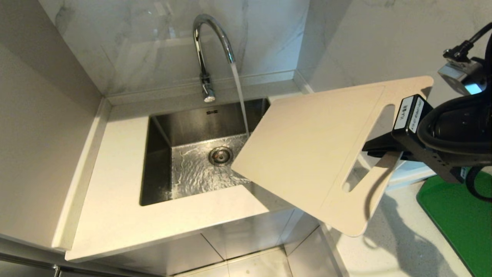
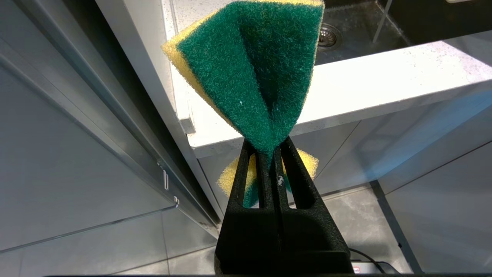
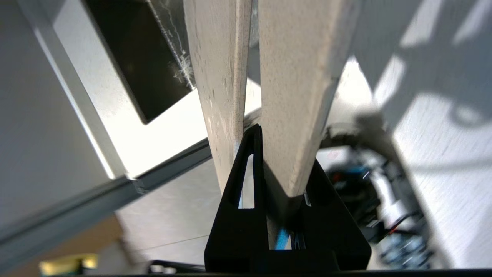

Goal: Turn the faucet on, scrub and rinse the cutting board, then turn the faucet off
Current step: Pick up the cutting board

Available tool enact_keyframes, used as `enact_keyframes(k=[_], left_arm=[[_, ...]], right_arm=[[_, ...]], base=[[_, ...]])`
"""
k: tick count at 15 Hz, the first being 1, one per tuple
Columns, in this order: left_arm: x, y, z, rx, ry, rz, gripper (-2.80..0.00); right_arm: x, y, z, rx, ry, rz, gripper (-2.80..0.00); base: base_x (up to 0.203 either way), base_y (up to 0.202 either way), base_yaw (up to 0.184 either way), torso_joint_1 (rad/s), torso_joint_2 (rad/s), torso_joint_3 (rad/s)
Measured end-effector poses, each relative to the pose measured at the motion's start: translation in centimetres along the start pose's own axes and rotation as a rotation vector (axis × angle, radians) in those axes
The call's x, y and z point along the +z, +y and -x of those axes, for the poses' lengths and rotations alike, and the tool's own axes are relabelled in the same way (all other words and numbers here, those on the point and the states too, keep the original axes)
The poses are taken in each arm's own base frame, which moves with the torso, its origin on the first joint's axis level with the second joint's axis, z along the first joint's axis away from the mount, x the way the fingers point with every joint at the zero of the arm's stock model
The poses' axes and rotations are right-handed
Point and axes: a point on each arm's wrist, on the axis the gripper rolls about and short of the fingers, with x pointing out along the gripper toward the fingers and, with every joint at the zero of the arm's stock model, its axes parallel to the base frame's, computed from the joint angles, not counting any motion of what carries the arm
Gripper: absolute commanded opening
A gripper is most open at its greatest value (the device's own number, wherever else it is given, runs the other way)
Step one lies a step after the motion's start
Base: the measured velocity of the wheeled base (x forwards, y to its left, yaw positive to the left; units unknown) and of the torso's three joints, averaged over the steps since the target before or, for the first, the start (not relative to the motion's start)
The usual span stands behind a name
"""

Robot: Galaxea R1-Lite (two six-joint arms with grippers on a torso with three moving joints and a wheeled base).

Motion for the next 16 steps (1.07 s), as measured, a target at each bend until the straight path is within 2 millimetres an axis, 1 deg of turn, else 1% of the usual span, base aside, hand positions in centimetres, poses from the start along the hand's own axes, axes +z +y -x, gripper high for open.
enact_keyframes(k=[3, 6, 8, 10, 12, 16], left_arm=[[0.0, 0.0, 0.0, 0.0, 0.0, 0.0, -2.8], [0.0, 0.0, 0.0, 0.0, 0.0, 0.0, -2.8], [0.0, 0.0, 0.0, 0.0, 0.0, 0.0, -2.8], [0.0, 0.0, 0.0, 0.0, 0.0, 0.0, -2.8], [0.0, 0.0, 0.0, 0.0, 0.0, 0.0, -2.8], [0.0, 0.0, 0.0, 0.0, 0.0, 0.0, -2.8]], right_arm=[[1.4, 1.2, 0.7, 0.042, -0.059, 0.201, -2.8], [2.2, 1.8, 0.7, 0.05, -0.088, 0.373, -2.8], [2.4, 2.0, 0.8, 0.053, -0.096, 0.434, -2.8], [2.4, 1.9, 0.8, 0.046, -0.091, 0.442, -2.8], [2.1, 1.5, 0.7, 0.02, -0.049, 0.412, -2.8], [1.7, 0.6, 0.6, -0.045, 0.016, 0.215, -2.8]], base=[[0.0, 0.0, 0.0, 0.0, 0.0, 0.0], [0.0, 0.0, 0.0, 0.0, 0.0, 0.0], [0.0, 0.0, 0.0, 0.0, 0.0, 0.0], [0.0, 0.0, 0.0, 0.0, 0.0, 0.0], [0.0, 0.0, 0.0, 0.0, 0.0, 0.0], [0.0, 0.0, 0.0, 0.0, 0.0, 0.0]])
